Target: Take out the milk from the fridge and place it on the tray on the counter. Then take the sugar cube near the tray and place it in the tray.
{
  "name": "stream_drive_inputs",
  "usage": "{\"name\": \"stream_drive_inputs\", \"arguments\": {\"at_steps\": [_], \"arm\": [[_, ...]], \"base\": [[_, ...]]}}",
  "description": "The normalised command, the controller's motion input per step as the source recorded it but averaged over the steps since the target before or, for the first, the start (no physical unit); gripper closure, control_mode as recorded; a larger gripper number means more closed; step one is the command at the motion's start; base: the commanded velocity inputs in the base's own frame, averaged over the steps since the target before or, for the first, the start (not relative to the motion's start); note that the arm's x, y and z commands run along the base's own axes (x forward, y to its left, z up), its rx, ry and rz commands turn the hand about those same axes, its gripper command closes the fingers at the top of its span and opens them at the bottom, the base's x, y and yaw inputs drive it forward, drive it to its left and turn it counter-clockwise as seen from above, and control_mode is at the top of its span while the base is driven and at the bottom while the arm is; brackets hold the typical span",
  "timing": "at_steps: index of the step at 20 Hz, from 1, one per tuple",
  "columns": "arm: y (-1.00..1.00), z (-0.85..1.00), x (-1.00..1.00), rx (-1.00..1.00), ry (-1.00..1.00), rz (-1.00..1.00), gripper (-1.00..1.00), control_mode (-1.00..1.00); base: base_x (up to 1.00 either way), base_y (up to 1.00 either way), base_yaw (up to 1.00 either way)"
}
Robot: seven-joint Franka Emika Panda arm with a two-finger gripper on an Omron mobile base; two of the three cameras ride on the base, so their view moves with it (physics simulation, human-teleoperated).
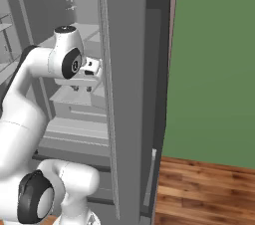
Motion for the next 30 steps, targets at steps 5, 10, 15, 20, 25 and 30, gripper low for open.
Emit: {"name": "stream_drive_inputs", "arguments": {"at_steps": [5, 10, 15, 20, 25, 30], "arm": [[0.05, 0.0, -0.4, 0.0, -0.11, 0.0, -1.0, -1.0], [0.18, 0.25, -0.11, 0.0, -0.21, 0.0, -1.0, -1.0], [0.08, 0.69, 0.01, 0.0, -0.09, 0.0, -1.0, -1.0], [0.07, 0.67, 0.16, 0.0, -0.13, 0.0, -1.0, -1.0], [0.06, 0.41, 0.26, -0.01, -0.24, -0.07, -1.0, -1.0], [0.12, 0.1, 0.47, 0.0, -0.23, -0.05, -1.0, -1.0]], "base": [[0.0, 0.0, 0.0], [0.0, 0.0, 0.0], [0.0, 0.0, 0.0], [0.0, 0.0, 0.0], [0.0, 0.0, 0.0], [0.0, 0.0, 0.0]]}}
